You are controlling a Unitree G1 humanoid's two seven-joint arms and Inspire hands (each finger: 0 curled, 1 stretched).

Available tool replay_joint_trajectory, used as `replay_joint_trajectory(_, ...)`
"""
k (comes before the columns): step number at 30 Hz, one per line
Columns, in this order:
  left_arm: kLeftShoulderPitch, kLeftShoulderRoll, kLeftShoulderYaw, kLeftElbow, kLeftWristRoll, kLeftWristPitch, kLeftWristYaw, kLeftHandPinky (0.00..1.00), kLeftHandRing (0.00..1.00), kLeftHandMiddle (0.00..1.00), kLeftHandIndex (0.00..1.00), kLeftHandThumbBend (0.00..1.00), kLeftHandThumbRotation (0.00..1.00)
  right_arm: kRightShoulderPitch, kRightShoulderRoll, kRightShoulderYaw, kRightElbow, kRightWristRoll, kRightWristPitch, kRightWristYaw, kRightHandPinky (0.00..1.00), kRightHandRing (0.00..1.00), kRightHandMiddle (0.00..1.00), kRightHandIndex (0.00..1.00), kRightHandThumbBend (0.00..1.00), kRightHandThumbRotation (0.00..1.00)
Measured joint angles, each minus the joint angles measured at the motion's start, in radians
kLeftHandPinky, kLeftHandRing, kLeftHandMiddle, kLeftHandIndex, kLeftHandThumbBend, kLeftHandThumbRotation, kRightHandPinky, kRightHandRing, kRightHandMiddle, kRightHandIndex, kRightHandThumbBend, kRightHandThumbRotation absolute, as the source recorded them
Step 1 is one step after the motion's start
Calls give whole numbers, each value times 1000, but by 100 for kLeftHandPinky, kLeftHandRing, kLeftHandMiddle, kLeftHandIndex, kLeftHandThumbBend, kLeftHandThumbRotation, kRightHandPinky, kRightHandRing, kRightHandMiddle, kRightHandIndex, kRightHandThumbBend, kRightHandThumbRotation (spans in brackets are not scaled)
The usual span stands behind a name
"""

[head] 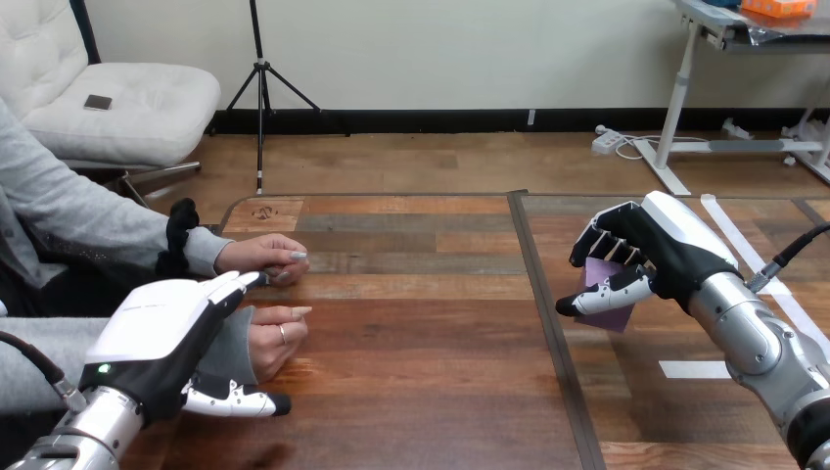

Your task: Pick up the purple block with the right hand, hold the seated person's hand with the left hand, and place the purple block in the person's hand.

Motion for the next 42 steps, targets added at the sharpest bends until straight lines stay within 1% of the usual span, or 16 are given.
replay_joint_trajectory(15, -41, 16, -48, 105, 23, 32, 43, 79, 88, 91, 88, 100, 42, 0, 0, 0, 0, 0, 3, 1, 41, 43, 47, 46, 81, 0)
replay_joint_trajectory(21, -55, 25, -70, 145, 43, 41, 76, 78, 85, 88, 86, 100, 43, 0, 0, 0, 0, 1, 4, 3, 41, 43, 47, 46, 80, 0)
replay_joint_trajectory(25, -64, 28, -80, 170, 44, 45, 93, 77, 84, 86, 84, 100, 42, 0, 0, 0, 0, 1, 4, 3, 41, 43, 47, 46, 81, 0)
replay_joint_trajectory(29, -75, 29, -88, 185, 43, 48, 105, 76, 83, 85, 84, 100, 42, 0, 0, 0, 0, 1, 7, 5, 41, 43, 47, 46, 81, 0)
replay_joint_trajectory(36, -92, 31, -103, 194, 44, 67, 110, 75, 82, 84, 83, 100, 41, 0, 0, 0, 0, 1, 9, 11, 41, 43, 47, 46, 81, 0)
replay_joint_trajectory(42, -110, 31, -117, 213, 49, 82, 129, 75, 82, 84, 82, 100, 41, 0, 0, 0, 0, 1, 9, 12, 41, 43, 46, 46, 81, 0)
